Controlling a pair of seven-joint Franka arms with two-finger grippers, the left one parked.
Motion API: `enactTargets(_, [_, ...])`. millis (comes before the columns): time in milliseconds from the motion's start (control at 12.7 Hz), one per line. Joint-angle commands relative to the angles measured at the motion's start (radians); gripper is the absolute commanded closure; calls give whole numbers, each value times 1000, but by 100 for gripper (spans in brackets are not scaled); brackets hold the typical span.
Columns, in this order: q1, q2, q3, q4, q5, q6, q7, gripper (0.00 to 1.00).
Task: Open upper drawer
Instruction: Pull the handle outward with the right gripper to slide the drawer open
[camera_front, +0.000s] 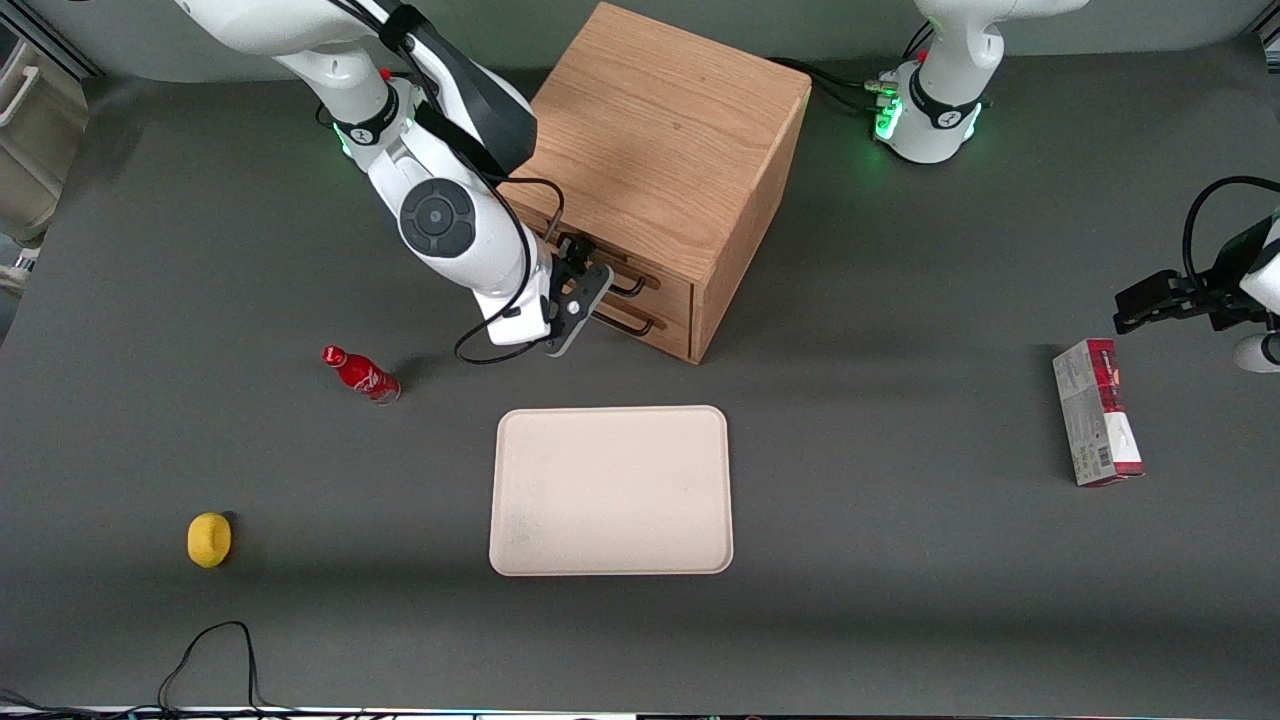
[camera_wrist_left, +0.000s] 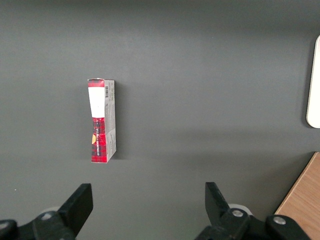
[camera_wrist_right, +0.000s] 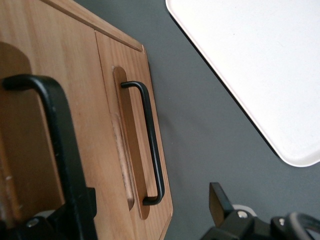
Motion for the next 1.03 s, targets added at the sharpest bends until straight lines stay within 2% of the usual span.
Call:
enactTargets(0, [-5,10,-10,13,-25,27,-27,0])
enactTargets(316, [-9,56,-52,102,-28,15,-64,0])
enactTargets(553, [-9,122,-87,198,-94,-2,-67,0])
enactTargets(947, [-9,173,-159,311,-94,-9,-116,0])
